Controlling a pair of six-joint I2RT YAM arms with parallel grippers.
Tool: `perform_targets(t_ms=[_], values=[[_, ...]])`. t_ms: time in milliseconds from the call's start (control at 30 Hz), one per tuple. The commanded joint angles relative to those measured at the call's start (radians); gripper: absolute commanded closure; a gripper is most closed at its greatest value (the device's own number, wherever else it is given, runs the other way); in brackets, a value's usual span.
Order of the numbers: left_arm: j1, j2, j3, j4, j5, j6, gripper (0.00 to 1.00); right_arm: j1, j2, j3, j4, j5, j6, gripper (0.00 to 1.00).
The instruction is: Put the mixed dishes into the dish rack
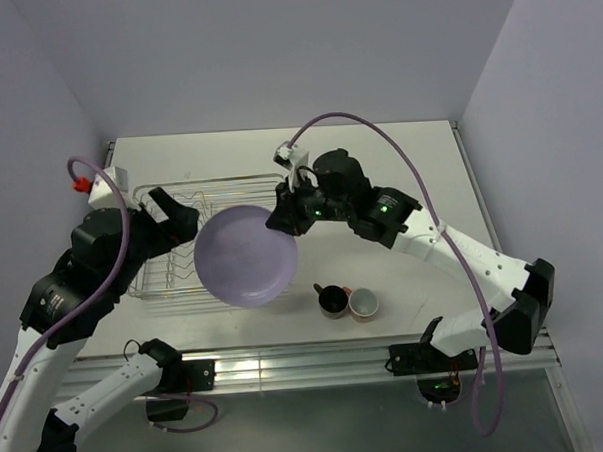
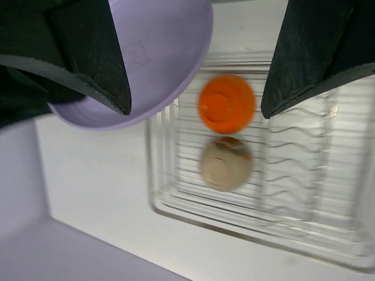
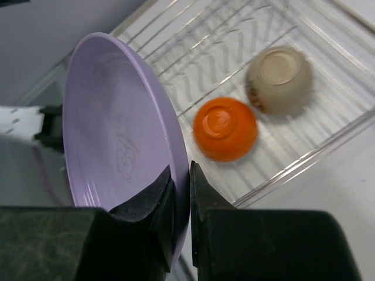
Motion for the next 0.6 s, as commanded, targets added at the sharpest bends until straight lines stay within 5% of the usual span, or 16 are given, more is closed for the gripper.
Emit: perform_targets(t_ms=[0, 300, 567], values=[[0.004, 0.007, 0.032, -0.164, -0.445, -0.134, 0.01, 0.039, 0.057, 0.121, 0.063, 0.259, -0.043, 1.00], [0.004, -0.116, -0.020, -0.148, -0.671, -0.257, 0.01, 0.112, 0.291, 0.259, 0.335, 0.714, -0.251, 1.00], [0.003, -0.113, -0.076, -0.155, -0.657, -0.255, 0.01, 0.190, 0.445, 0.275, 0.647, 0.760, -0.530, 1.00]])
